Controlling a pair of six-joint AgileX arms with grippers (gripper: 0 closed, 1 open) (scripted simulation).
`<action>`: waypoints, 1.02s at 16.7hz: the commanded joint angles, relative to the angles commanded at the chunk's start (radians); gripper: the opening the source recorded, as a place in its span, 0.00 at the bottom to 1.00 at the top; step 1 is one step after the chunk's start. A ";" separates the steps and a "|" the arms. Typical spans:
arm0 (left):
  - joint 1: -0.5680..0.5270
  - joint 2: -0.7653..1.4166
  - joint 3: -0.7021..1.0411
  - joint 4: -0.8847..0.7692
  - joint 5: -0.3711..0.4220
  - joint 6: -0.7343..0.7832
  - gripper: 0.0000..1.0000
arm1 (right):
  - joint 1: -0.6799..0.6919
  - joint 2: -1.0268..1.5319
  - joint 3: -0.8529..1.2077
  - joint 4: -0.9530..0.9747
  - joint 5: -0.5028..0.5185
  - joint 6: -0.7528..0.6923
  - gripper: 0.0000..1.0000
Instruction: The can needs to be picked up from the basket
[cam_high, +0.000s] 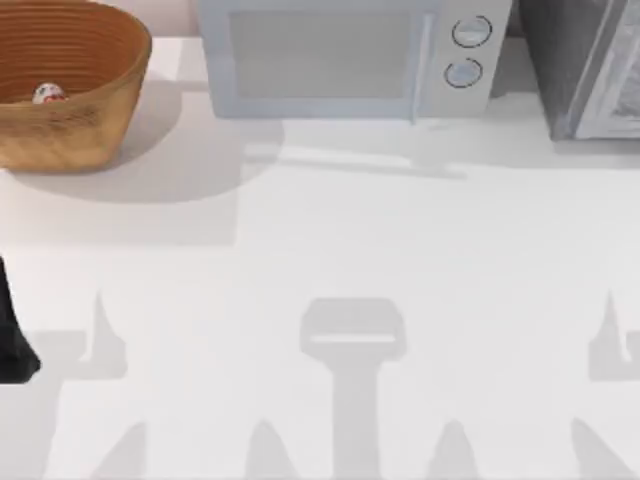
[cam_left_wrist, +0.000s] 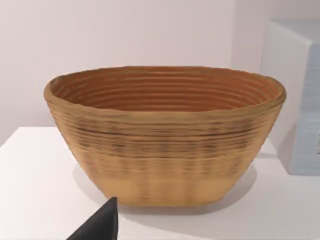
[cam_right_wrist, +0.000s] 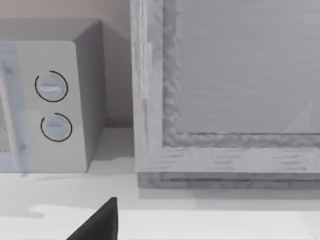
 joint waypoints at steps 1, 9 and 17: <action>0.000 0.000 0.000 0.000 0.000 0.000 1.00 | 0.000 0.000 0.000 0.000 0.000 0.000 1.00; 0.030 0.236 0.216 -0.136 -0.011 0.009 1.00 | 0.000 0.000 0.000 0.000 0.000 0.000 1.00; 0.062 0.901 0.881 -0.509 0.012 0.036 1.00 | 0.000 0.000 0.000 0.000 0.000 0.000 1.00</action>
